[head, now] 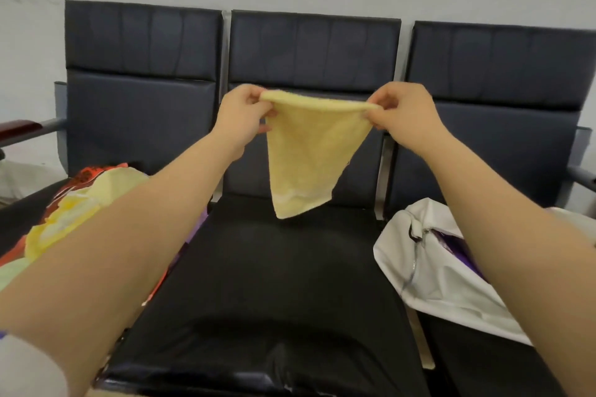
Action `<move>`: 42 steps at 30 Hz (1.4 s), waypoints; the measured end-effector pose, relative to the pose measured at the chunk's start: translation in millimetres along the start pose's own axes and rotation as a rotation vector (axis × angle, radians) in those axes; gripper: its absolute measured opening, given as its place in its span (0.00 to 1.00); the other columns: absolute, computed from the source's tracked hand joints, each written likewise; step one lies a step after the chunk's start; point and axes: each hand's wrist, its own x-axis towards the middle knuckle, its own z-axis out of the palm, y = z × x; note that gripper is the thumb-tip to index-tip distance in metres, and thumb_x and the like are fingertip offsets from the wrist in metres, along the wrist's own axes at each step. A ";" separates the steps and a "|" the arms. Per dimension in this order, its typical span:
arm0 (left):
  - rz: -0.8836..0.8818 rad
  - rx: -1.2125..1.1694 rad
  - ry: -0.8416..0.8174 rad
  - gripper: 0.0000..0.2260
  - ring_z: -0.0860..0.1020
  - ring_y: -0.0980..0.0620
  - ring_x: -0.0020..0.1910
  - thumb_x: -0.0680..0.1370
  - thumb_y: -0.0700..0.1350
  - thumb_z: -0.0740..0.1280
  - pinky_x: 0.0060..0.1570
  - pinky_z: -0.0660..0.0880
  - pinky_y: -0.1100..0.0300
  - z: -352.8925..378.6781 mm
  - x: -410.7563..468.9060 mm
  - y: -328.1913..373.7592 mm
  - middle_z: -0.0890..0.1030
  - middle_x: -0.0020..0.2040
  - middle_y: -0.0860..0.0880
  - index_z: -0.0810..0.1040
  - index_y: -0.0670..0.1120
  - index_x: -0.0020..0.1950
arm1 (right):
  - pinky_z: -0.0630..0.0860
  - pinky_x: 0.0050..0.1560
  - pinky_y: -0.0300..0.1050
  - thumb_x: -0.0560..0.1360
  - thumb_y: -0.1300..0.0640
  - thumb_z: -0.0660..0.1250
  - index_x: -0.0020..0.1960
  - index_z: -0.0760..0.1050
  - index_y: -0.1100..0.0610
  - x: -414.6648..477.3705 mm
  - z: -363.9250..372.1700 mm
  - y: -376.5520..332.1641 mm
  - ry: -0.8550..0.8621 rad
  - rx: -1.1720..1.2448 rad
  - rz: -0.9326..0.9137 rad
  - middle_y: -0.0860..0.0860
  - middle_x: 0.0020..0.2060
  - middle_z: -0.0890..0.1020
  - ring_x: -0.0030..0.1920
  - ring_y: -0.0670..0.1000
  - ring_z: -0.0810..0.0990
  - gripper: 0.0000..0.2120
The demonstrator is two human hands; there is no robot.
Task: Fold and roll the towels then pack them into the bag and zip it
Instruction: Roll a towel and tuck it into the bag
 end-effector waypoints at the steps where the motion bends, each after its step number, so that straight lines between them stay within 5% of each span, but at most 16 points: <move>1: -0.014 0.000 -0.058 0.04 0.81 0.53 0.48 0.78 0.38 0.64 0.43 0.81 0.58 -5.3 -17.8 -11.9 0.82 0.48 0.48 0.76 0.45 0.51 | 0.79 0.43 0.44 0.71 0.58 0.71 0.43 0.79 0.53 -17.0 -0.6 4.9 -0.076 -0.021 0.000 0.50 0.39 0.82 0.39 0.49 0.80 0.03; 7: -0.178 0.294 -0.588 0.06 0.80 0.51 0.40 0.74 0.35 0.71 0.41 0.78 0.54 -42.2 -156.5 -129.6 0.82 0.42 0.44 0.78 0.45 0.44 | 0.68 0.37 0.33 0.67 0.61 0.72 0.35 0.70 0.46 -172.3 44.3 51.5 -0.722 -0.272 0.001 0.43 0.35 0.74 0.36 0.41 0.72 0.14; 10: -0.231 0.425 -0.764 0.04 0.80 0.52 0.52 0.70 0.47 0.70 0.57 0.75 0.52 -50.7 -212.9 -170.7 0.83 0.52 0.49 0.77 0.50 0.42 | 0.70 0.45 0.38 0.67 0.59 0.70 0.36 0.67 0.45 -239.9 74.0 72.1 -0.971 -0.214 0.042 0.43 0.44 0.74 0.45 0.43 0.74 0.14; 13: -0.146 0.550 -0.838 0.10 0.74 0.63 0.61 0.74 0.43 0.67 0.63 0.68 0.64 -55.3 -234.5 -170.7 0.78 0.59 0.59 0.73 0.59 0.42 | 0.67 0.48 0.29 0.70 0.61 0.67 0.41 0.69 0.50 -267.1 84.1 76.9 -1.092 -0.131 0.064 0.42 0.58 0.76 0.58 0.40 0.72 0.09; 15: -0.162 0.469 -0.828 0.10 0.77 0.61 0.57 0.74 0.47 0.66 0.58 0.70 0.67 -56.6 -239.9 -160.1 0.81 0.54 0.58 0.75 0.64 0.43 | 0.67 0.46 0.26 0.71 0.61 0.66 0.45 0.70 0.54 -273.2 85.0 78.7 -1.082 -0.080 0.077 0.40 0.58 0.76 0.58 0.38 0.72 0.05; 17: -0.196 0.373 -0.776 0.03 0.78 0.60 0.45 0.70 0.54 0.65 0.48 0.73 0.65 -55.8 -243.6 -157.5 0.82 0.43 0.57 0.75 0.58 0.42 | 0.72 0.50 0.34 0.72 0.60 0.66 0.42 0.68 0.50 -277.0 83.2 82.7 -1.048 -0.006 0.107 0.42 0.53 0.79 0.57 0.38 0.76 0.07; 21: -0.284 0.293 -0.591 0.12 0.70 0.58 0.32 0.64 0.57 0.65 0.37 0.67 0.59 -56.0 -237.9 -171.4 0.73 0.30 0.53 0.73 0.50 0.40 | 0.70 0.41 0.44 0.76 0.56 0.66 0.44 0.70 0.50 -270.1 78.9 89.8 -0.881 0.164 0.211 0.55 0.35 0.77 0.35 0.48 0.72 0.05; 24: -0.409 0.263 -0.432 0.12 0.76 0.50 0.35 0.68 0.52 0.71 0.45 0.75 0.46 -50.0 -226.4 -183.8 0.78 0.31 0.50 0.75 0.46 0.42 | 0.74 0.41 0.48 0.78 0.53 0.65 0.46 0.72 0.51 -258.7 90.0 98.2 -0.750 0.252 0.324 0.60 0.38 0.79 0.38 0.55 0.76 0.04; 29: -0.341 0.581 -0.390 0.08 0.77 0.54 0.35 0.73 0.45 0.73 0.39 0.69 0.61 -37.7 -216.3 -202.3 0.80 0.35 0.51 0.74 0.48 0.41 | 0.72 0.38 0.38 0.78 0.51 0.65 0.49 0.72 0.51 -256.5 116.2 109.0 -0.732 -0.018 0.376 0.50 0.44 0.79 0.44 0.51 0.78 0.05; 32: -0.063 0.764 -0.357 0.12 0.74 0.56 0.41 0.71 0.44 0.75 0.41 0.67 0.63 -37.6 -213.9 -203.0 0.74 0.42 0.55 0.72 0.51 0.44 | 0.74 0.44 0.42 0.75 0.52 0.69 0.49 0.70 0.52 -254.3 120.0 105.3 -0.635 -0.246 0.239 0.47 0.46 0.71 0.42 0.48 0.75 0.09; 35: 0.234 0.644 -0.510 0.10 0.75 0.58 0.48 0.71 0.53 0.73 0.49 0.70 0.64 -42.6 -211.4 -196.1 0.75 0.47 0.57 0.76 0.51 0.47 | 0.69 0.44 0.36 0.72 0.50 0.72 0.47 0.70 0.50 -248.8 114.8 97.8 -0.674 -0.081 0.062 0.43 0.45 0.71 0.43 0.42 0.72 0.11; 39: 0.111 0.772 -0.959 0.31 0.68 0.64 0.63 0.68 0.70 0.62 0.65 0.62 0.68 -47.7 -219.1 -205.9 0.70 0.64 0.61 0.73 0.55 0.66 | 0.71 0.55 0.40 0.67 0.44 0.76 0.54 0.72 0.49 -253.0 118.0 97.3 -1.030 -0.131 -0.009 0.44 0.53 0.72 0.53 0.45 0.71 0.22; 42: 0.016 0.705 -0.884 0.29 0.73 0.64 0.60 0.70 0.69 0.59 0.61 0.67 0.69 -48.9 -219.0 -210.0 0.75 0.62 0.61 0.73 0.56 0.66 | 0.71 0.56 0.43 0.72 0.52 0.73 0.55 0.74 0.50 -253.7 120.2 102.0 -0.965 -0.110 0.033 0.45 0.54 0.73 0.53 0.47 0.73 0.15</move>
